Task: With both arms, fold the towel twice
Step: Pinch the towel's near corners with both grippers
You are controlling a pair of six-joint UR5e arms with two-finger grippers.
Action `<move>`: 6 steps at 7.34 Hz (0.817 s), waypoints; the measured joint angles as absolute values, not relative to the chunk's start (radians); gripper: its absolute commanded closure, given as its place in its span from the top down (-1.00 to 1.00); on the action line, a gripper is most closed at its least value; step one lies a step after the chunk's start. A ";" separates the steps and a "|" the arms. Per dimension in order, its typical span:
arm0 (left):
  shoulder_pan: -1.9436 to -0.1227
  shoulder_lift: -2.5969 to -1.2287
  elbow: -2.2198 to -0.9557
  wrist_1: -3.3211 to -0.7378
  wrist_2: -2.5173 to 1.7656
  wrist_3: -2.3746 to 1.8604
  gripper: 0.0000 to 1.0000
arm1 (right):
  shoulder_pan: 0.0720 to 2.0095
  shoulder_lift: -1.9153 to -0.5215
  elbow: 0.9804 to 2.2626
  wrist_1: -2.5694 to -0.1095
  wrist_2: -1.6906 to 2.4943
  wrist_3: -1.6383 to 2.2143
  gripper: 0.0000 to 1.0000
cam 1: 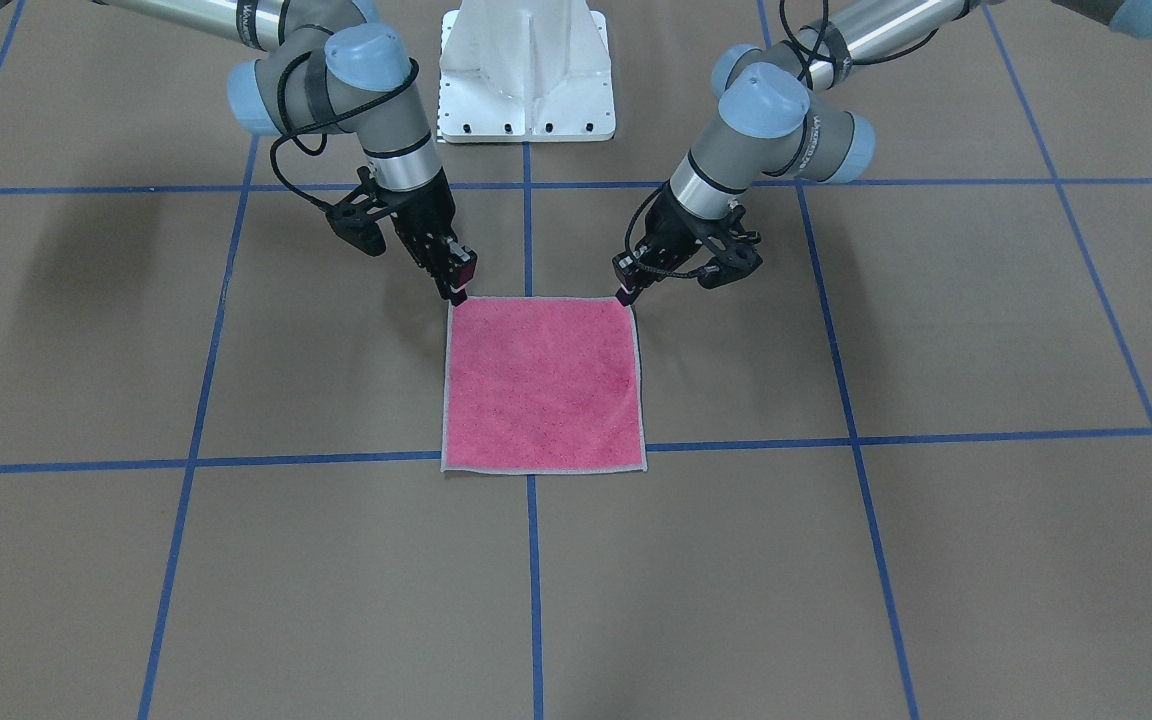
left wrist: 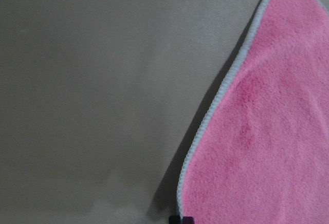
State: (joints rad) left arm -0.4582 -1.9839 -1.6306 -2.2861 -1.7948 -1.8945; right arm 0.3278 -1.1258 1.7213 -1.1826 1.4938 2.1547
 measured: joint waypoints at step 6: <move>-0.459 -1.984 -1.649 -2.287 -1.799 -1.891 -1.00 | 0.338 -1.141 1.786 -1.204 1.492 2.154 -1.00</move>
State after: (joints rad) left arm -0.4586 -1.9842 -1.6490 -2.2869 -1.7992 -1.8908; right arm 0.3381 -1.1408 1.7863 -1.2041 1.4924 2.1539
